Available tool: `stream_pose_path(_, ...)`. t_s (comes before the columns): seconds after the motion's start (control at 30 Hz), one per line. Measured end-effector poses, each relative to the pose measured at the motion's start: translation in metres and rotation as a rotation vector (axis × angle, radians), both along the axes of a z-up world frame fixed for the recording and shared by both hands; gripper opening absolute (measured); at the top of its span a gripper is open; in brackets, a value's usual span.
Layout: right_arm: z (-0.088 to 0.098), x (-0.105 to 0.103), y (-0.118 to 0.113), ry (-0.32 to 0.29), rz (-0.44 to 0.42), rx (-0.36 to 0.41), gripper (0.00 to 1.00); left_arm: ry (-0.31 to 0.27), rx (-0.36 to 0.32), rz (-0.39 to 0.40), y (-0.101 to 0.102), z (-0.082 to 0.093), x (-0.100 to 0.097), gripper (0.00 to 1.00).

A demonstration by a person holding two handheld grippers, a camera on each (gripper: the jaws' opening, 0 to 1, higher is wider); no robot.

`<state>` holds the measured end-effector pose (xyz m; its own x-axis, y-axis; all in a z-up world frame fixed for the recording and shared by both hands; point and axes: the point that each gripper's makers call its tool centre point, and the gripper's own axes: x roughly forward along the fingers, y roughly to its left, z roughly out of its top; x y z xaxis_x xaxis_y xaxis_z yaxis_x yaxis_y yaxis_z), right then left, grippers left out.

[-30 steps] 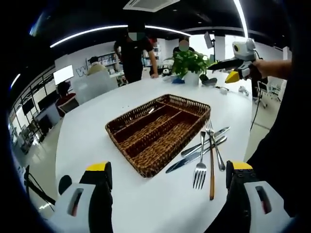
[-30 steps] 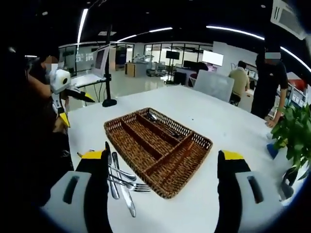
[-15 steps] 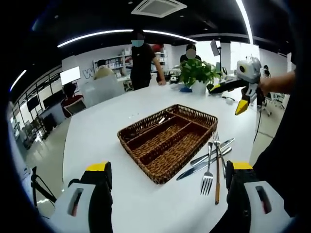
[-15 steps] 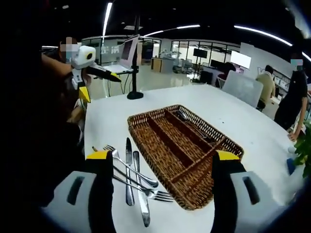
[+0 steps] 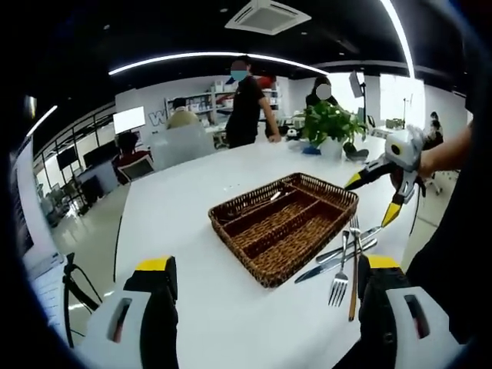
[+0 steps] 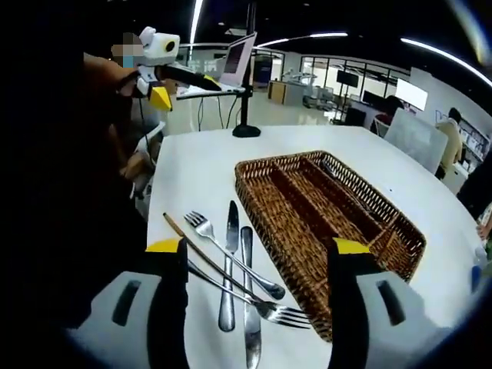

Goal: Arrange the knives, forks, and spoons in their matching storage slots by inserting each utensil handle-first until every utensil is classified and aligned in the correct compartment

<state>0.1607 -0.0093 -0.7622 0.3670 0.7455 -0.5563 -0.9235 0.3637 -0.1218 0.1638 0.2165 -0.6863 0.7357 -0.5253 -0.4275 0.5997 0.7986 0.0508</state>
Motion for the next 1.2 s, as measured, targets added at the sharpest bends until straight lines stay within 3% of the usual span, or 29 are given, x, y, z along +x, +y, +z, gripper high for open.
stream_pose_path(0.33,-0.014,-0.003,0.016,0.009,0.089,-0.035,0.70,-0.002,-0.018,0.011,0.003,0.004,-0.001,1.00)
stream_pose_path(0.4,-0.020,-0.007,0.020,0.041,0.121,-0.050,0.67,-0.002,-0.024,0.016,0.004,0.004,0.000,1.00)
stream_pose_path(0.63,-0.033,-0.012,0.032,0.053,0.217,-0.094,0.57,-0.012,-0.031,0.027,0.008,0.006,0.003,1.00)
stream_pose_path(0.8,-0.044,-0.014,0.037,0.053,0.271,-0.122,0.57,-0.015,-0.022,0.026,0.011,0.006,0.001,1.00)
stream_pose_path(0.97,-0.064,-0.017,0.039,0.068,0.317,-0.162,0.43,-0.023,-0.019,0.037,0.016,0.008,0.001,1.00)
stream_pose_path(1.2,-0.086,-0.032,0.043,0.080,0.374,-0.221,0.33,-0.041,-0.032,0.063,0.022,0.011,0.005,1.00)
